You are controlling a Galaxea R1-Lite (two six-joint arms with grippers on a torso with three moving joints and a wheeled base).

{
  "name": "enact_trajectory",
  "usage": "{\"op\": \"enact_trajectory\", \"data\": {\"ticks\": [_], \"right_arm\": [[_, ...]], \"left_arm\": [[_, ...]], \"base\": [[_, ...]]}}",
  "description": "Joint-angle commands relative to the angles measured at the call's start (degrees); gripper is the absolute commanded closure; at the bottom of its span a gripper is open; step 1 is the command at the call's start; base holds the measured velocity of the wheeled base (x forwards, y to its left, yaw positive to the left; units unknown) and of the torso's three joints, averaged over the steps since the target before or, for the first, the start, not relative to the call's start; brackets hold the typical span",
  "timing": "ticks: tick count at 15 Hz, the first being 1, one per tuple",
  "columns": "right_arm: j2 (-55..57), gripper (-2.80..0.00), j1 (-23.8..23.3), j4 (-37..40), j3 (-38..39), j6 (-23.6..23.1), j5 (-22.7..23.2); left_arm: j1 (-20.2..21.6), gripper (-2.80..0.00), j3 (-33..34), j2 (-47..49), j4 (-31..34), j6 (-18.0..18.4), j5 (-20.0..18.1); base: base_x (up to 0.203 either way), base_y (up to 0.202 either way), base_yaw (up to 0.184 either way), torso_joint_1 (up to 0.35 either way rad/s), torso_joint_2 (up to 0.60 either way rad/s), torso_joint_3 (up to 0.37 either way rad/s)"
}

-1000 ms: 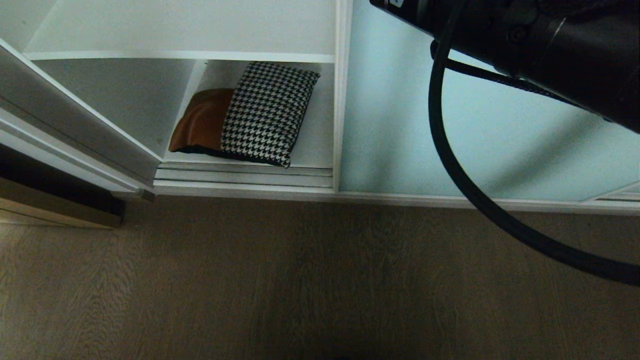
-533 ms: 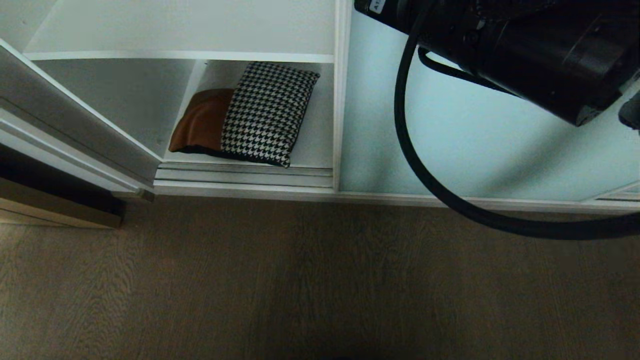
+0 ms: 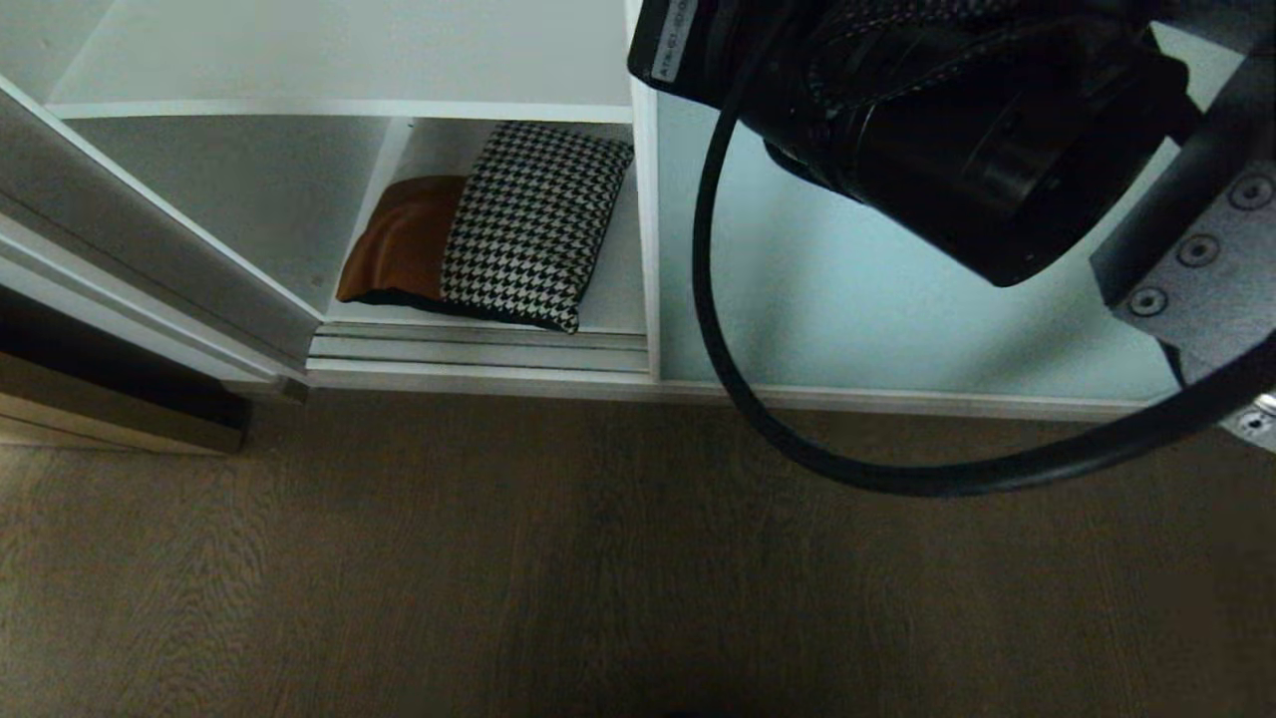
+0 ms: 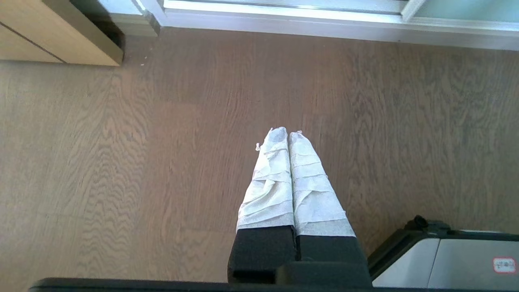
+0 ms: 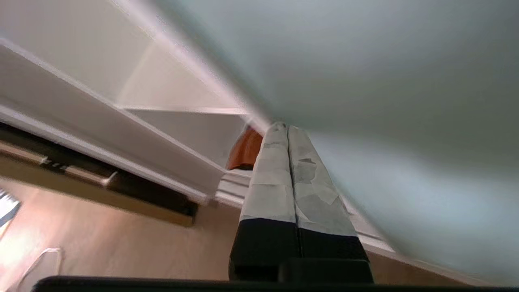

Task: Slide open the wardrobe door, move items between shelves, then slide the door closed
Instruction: Close the door

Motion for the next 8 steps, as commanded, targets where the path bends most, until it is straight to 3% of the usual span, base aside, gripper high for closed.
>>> {"op": "enact_trajectory", "data": {"ticks": [1, 5, 8], "right_arm": [[2.8, 0.00, 2.7, 0.5, -2.2, -0.5, 0.1], [9.9, 0.00, 6.2, 4.4, -13.1, -2.5, 0.5], [10.7, 0.00, 8.8, 5.3, -13.0, -5.0, 0.4]], "left_arm": [[0.0, 0.00, 0.1, 0.1, 0.0, 0.0, 0.0], [0.0, 0.00, 0.1, 0.1, 0.0, 0.0, 0.0], [0.0, 0.00, 0.1, 0.1, 0.0, 0.0, 0.0]], "base": [[0.000, 0.000, 0.000, 0.000, 0.00, 0.000], [0.000, 0.000, 0.000, 0.000, 0.00, 0.000], [0.000, 0.000, 0.000, 0.000, 0.00, 0.000]]}}
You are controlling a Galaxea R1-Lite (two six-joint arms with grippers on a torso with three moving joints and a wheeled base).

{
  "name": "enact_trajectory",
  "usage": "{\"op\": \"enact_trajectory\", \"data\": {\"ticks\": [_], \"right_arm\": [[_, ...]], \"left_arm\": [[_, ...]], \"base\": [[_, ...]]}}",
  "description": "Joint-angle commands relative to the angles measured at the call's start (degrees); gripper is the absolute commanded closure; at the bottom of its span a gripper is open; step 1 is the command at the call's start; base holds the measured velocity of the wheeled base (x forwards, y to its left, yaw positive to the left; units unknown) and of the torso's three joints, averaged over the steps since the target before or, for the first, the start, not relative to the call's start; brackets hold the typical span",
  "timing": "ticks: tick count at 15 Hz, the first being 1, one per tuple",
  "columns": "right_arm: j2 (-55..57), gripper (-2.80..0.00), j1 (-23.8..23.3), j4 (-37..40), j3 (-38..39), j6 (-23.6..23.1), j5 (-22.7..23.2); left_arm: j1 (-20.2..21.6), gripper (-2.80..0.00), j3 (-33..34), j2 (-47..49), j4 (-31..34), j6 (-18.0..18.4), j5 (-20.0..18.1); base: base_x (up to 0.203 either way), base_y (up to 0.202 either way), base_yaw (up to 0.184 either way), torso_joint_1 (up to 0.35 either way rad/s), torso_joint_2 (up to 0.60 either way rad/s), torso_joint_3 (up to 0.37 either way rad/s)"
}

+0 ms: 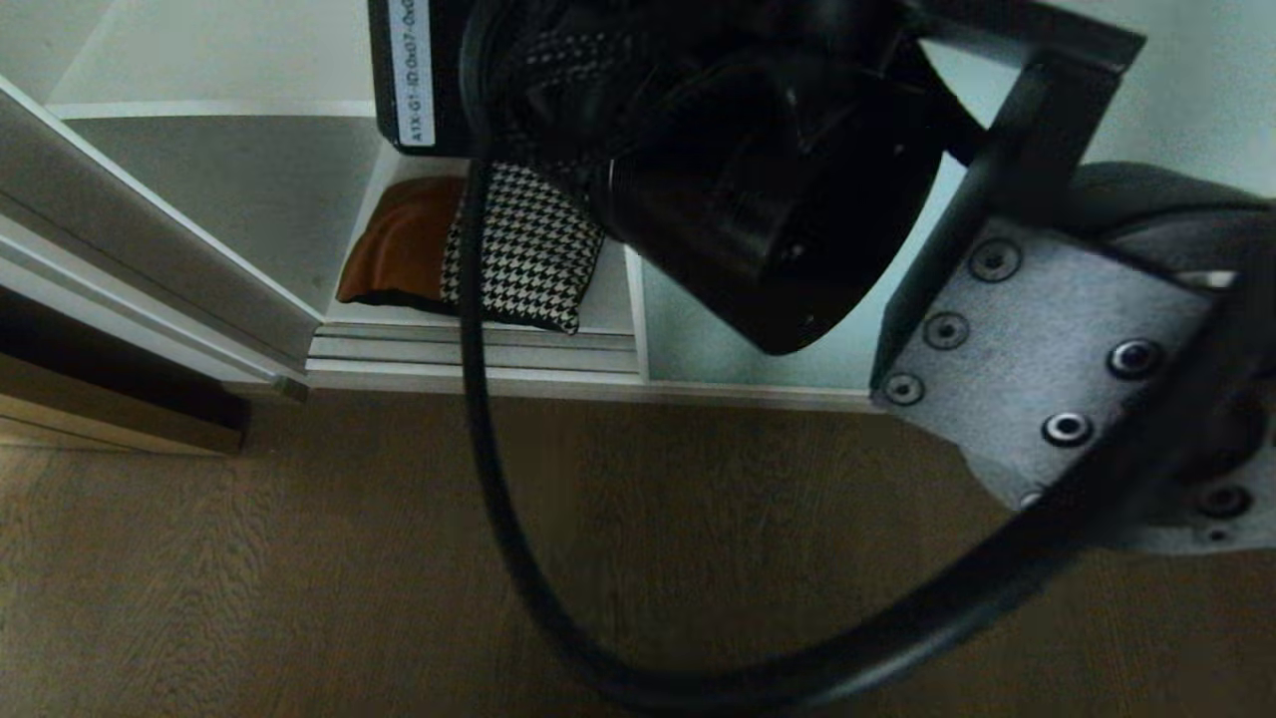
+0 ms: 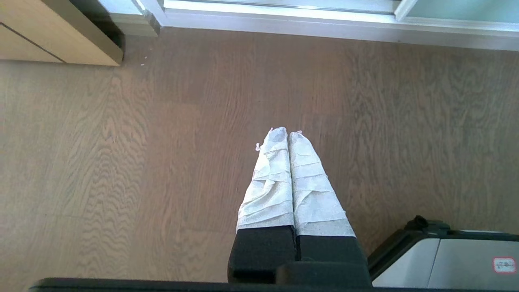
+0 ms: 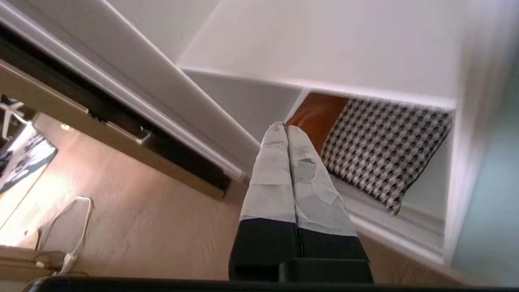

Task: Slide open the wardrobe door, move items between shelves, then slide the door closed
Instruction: Close the door

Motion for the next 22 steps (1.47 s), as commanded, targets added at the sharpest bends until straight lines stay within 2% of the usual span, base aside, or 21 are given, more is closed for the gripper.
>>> {"op": "enact_trajectory", "data": {"ticks": [1, 5, 9, 12, 15, 17, 19, 22], "right_arm": [[-0.7, 0.00, 1.1, -1.3, 1.3, 0.5, -1.5], [-10.9, 0.00, 1.7, -4.4, 11.7, 0.4, -5.7], [-22.0, 0.00, -0.2, -4.6, 20.7, -2.5, -7.6], [-31.5, 0.00, -2.1, -0.5, 24.0, -2.7, -9.4], [-41.0, 0.00, -9.0, 8.3, 26.8, -2.8, -9.1], [-46.8, 0.00, -15.2, 16.6, 27.5, -2.7, -4.8], [-52.6, 0.00, -23.8, 26.8, 27.9, -1.6, 2.4], [-62.2, 0.00, -41.6, 39.4, 30.2, 1.8, 17.3]], "left_arm": [[0.0, 0.00, 0.1, 0.1, 0.0, 0.0, 0.0], [0.0, 0.00, 0.1, 0.1, 0.0, 0.0, 0.0], [0.0, 0.00, 0.1, 0.1, 0.0, 0.0, 0.0], [0.0, 0.00, 0.1, 0.1, 0.0, 0.0, 0.0], [0.0, 0.00, 0.1, 0.1, 0.0, 0.0, 0.0], [0.0, 0.00, 0.1, 0.1, 0.0, 0.1, 0.0], [0.0, 0.00, 0.1, 0.1, 0.0, 0.0, 0.0], [0.0, 0.00, 0.1, 0.1, 0.0, 0.0, 0.0]], "base": [[0.000, 0.000, 0.000, 0.000, 0.00, 0.000], [0.000, 0.000, 0.000, 0.000, 0.00, 0.000], [0.000, 0.000, 0.000, 0.000, 0.00, 0.000], [0.000, 0.000, 0.000, 0.000, 0.00, 0.000], [0.000, 0.000, 0.000, 0.000, 0.00, 0.000], [0.000, 0.000, 0.000, 0.000, 0.00, 0.000], [0.000, 0.000, 0.000, 0.000, 0.00, 0.000], [0.000, 0.000, 0.000, 0.000, 0.00, 0.000]]}}
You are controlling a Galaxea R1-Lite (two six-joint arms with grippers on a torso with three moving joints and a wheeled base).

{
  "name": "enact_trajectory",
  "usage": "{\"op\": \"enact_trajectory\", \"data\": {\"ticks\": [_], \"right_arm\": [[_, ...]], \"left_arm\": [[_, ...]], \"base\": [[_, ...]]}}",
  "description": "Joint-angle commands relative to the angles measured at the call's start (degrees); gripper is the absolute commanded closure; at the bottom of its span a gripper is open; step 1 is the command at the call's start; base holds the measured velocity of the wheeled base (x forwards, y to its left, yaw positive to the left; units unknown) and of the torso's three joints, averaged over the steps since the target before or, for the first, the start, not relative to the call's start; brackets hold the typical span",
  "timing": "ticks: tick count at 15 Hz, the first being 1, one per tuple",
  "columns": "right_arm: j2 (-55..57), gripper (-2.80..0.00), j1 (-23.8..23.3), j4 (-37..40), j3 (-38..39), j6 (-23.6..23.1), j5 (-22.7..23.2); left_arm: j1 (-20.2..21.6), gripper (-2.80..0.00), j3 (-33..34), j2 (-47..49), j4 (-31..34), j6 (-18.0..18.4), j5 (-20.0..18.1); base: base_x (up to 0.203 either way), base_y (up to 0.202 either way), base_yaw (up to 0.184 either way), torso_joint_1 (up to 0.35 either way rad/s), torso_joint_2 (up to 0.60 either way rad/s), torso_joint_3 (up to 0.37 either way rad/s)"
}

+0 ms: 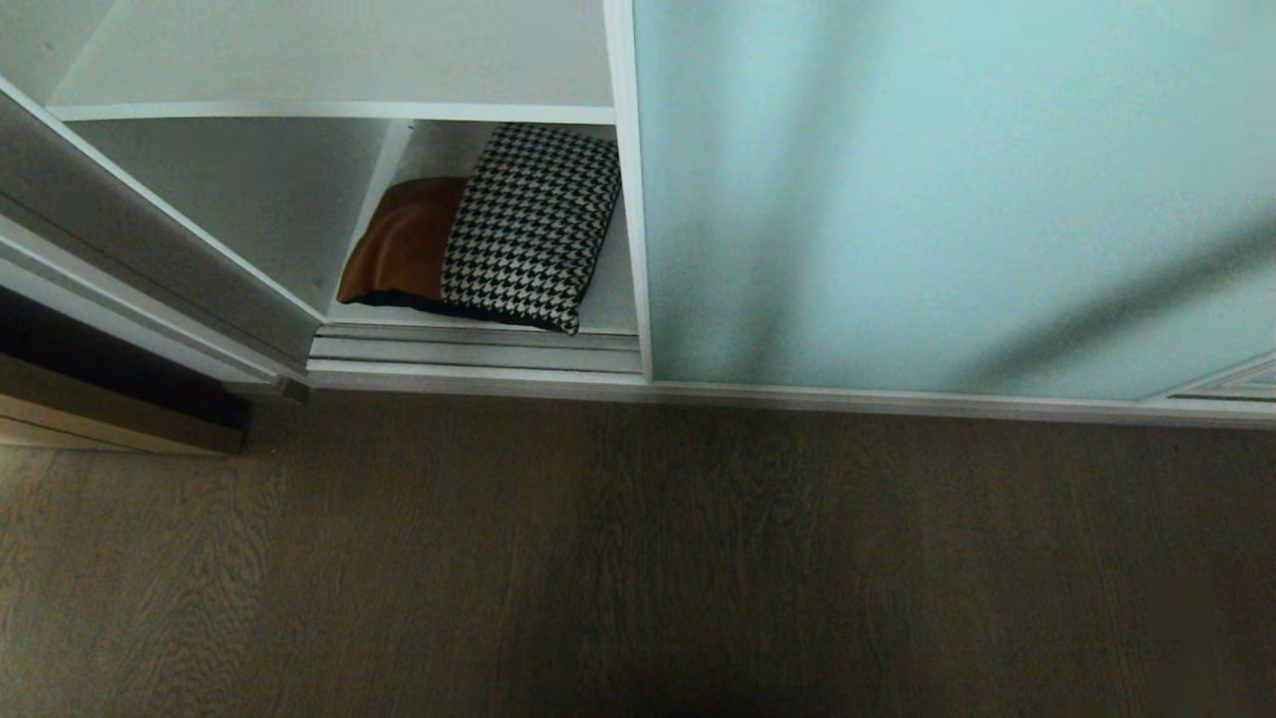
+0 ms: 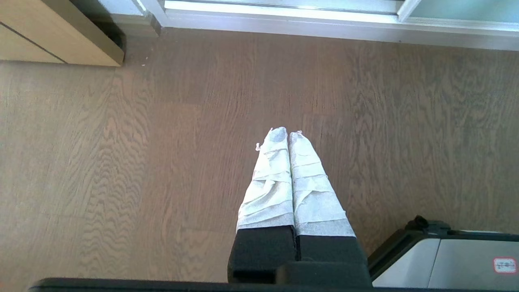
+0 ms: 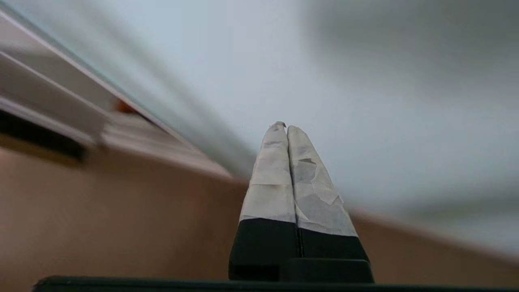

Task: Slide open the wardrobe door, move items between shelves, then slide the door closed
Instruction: Close the door

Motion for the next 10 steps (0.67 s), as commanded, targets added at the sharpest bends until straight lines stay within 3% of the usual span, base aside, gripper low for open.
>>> {"op": "enact_trajectory", "data": {"ticks": [1, 3, 5, 10], "right_arm": [[-12.1, 0.00, -12.5, 8.1, 3.0, 2.2, 11.3], [-22.0, 0.00, -19.4, 13.0, 9.4, 4.1, 17.7], [-31.4, 0.00, -25.5, 15.2, 19.9, 4.9, 20.7], [-49.6, 0.00, -29.0, 16.7, 41.0, 2.4, 22.1]], "left_arm": [[0.0, 0.00, 0.1, 0.1, 0.0, 0.0, 0.0], [0.0, 0.00, 0.1, 0.1, 0.0, 0.0, 0.0], [0.0, 0.00, 0.1, 0.1, 0.0, 0.0, 0.0], [0.0, 0.00, 0.1, 0.1, 0.0, 0.0, 0.0]], "base": [[0.000, 0.000, 0.000, 0.000, 0.00, 0.000], [0.000, 0.000, 0.000, 0.000, 0.00, 0.000], [0.000, 0.000, 0.000, 0.000, 0.00, 0.000], [0.000, 0.000, 0.000, 0.000, 0.00, 0.000]]}}
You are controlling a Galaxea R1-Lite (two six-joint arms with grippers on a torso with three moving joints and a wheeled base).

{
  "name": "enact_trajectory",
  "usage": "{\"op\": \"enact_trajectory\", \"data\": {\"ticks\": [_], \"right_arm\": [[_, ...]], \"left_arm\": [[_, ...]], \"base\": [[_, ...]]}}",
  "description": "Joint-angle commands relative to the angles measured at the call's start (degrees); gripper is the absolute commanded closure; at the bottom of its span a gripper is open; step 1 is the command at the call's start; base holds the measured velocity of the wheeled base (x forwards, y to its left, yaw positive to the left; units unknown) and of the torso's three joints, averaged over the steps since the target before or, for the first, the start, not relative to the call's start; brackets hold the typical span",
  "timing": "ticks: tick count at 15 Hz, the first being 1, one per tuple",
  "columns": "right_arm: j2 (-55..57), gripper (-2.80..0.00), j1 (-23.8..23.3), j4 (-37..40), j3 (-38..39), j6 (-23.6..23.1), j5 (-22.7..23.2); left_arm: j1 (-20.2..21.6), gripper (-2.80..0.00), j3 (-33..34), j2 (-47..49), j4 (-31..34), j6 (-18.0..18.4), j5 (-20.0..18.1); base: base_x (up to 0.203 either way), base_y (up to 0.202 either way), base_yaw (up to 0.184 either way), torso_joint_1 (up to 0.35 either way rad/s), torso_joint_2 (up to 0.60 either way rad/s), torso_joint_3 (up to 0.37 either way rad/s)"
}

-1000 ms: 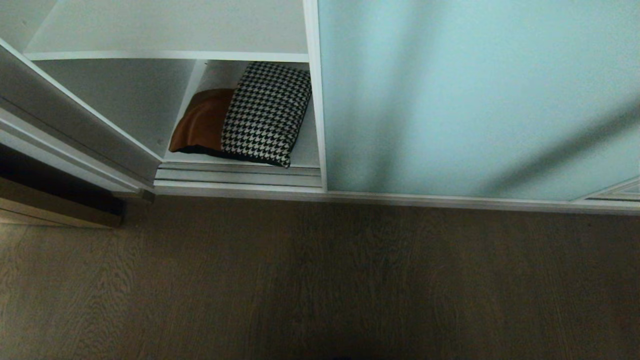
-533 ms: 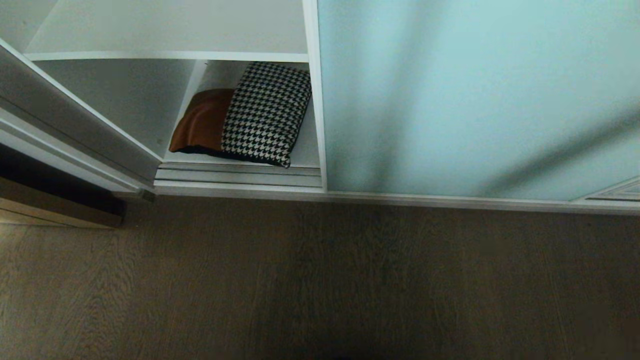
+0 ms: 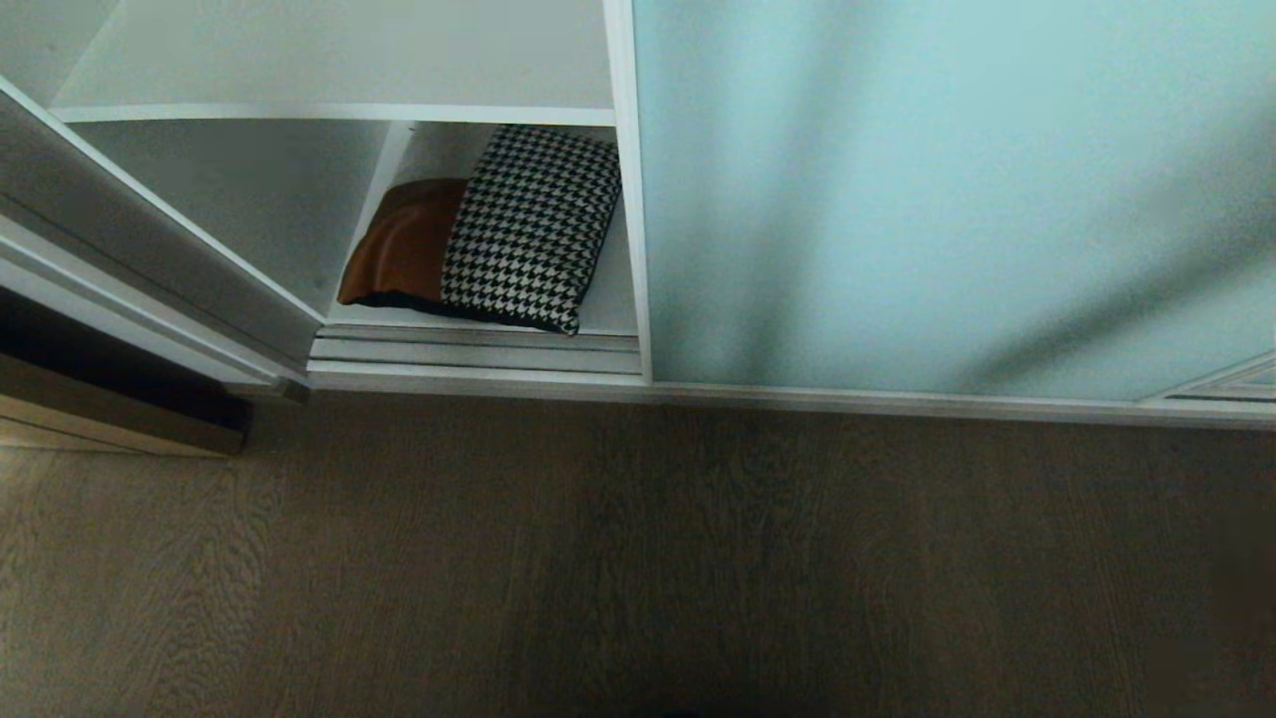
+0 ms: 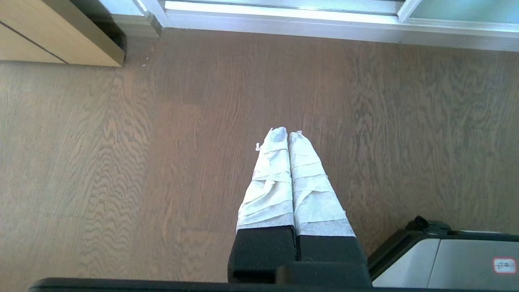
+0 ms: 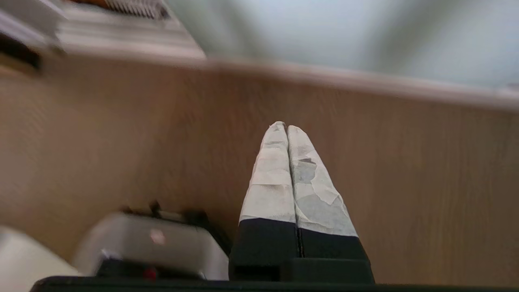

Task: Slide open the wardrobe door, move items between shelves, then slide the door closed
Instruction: Close the door

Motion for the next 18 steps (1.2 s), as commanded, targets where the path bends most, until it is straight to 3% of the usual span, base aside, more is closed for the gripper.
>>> {"op": "enact_trajectory", "data": {"ticks": [1, 3, 6, 8, 13, 14, 18], "right_arm": [[-11.6, 0.00, -0.7, 0.3, 7.4, -0.8, -0.2], [-16.3, 0.00, -1.0, 0.3, 13.3, -2.0, -1.1], [-16.4, 0.00, -1.1, -1.2, 20.4, -2.1, -9.4], [-16.4, 0.00, -1.1, -5.8, 27.1, -2.1, -11.7], [-16.4, 0.00, -1.1, -27.5, 44.2, -5.4, -10.7], [-16.4, 0.00, -1.1, -27.7, 44.3, -7.6, -10.1], [-16.4, 0.00, -1.1, -27.7, 44.3, -8.0, -9.4]], "left_arm": [[0.0, 0.00, 0.1, 0.1, 0.0, 0.0, 0.0], [0.0, 0.00, 0.1, 0.1, 0.0, 0.1, 0.0], [0.0, 0.00, 0.1, 0.1, 0.0, 0.0, 0.0], [0.0, 0.00, 0.1, 0.1, 0.0, 0.1, 0.0], [0.0, 0.00, 0.1, 0.1, 0.0, 0.1, 0.0], [0.0, 0.00, 0.1, 0.1, 0.0, 0.0, 0.0], [0.0, 0.00, 0.1, 0.1, 0.0, 0.0, 0.0]], "base": [[0.000, 0.000, 0.000, 0.000, 0.00, 0.000], [0.000, 0.000, 0.000, 0.000, 0.00, 0.000], [0.000, 0.000, 0.000, 0.000, 0.00, 0.000], [0.000, 0.000, 0.000, 0.000, 0.00, 0.000], [0.000, 0.000, 0.000, 0.000, 0.00, 0.000], [0.000, 0.000, 0.000, 0.000, 0.00, 0.000], [0.000, 0.000, 0.000, 0.000, 0.00, 0.000]]}}
